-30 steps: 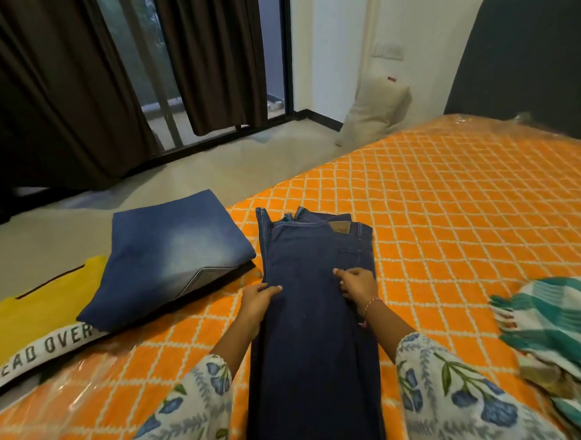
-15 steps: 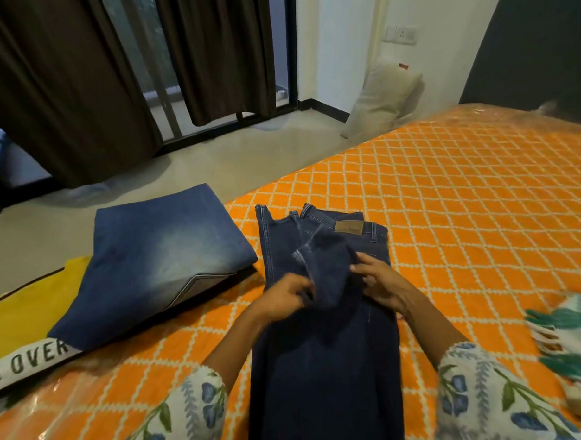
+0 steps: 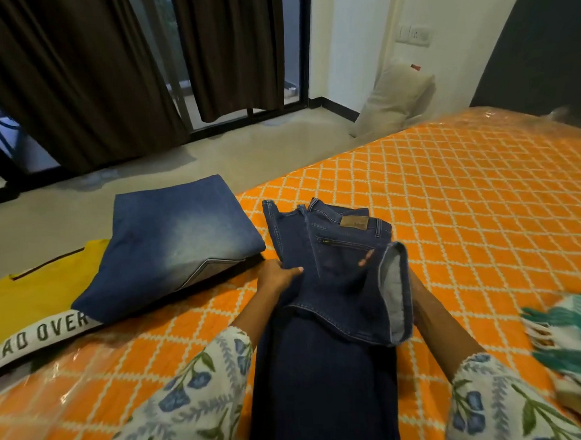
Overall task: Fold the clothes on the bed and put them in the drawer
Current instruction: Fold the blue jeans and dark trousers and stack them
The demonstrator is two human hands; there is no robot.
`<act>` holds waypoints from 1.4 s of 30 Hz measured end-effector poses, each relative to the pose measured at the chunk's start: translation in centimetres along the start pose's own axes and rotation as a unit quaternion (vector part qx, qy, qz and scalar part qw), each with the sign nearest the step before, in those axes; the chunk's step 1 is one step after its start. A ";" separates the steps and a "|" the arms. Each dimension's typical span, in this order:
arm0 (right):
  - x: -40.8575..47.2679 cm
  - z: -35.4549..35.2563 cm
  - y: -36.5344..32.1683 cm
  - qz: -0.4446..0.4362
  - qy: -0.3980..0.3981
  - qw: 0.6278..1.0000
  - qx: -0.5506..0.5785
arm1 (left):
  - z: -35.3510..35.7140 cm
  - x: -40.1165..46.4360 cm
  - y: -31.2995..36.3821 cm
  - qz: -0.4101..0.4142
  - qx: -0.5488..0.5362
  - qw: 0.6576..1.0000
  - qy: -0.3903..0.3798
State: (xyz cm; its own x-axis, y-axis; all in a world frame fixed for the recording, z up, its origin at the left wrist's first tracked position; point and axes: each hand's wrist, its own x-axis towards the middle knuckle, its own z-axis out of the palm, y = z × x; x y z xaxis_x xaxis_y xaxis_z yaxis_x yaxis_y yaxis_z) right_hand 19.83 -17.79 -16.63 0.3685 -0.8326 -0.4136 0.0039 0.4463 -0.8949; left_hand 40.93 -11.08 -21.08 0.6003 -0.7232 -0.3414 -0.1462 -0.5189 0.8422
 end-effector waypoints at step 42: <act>9.5 6.9 0.7 0.072 -0.091 0.991 -0.061 | -3.3 3.1 1.9 -0.090 -0.284 0.947 -0.121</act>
State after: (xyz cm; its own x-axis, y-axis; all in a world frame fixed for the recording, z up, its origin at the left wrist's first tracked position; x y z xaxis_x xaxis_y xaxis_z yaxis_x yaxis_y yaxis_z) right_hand 29.75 -23.16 -20.04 0.5183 -0.6858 -0.5109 -0.1686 0.5037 -0.8472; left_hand 45.11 -12.83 -19.16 0.3672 -0.7655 -0.5283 0.4294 -0.3643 0.8263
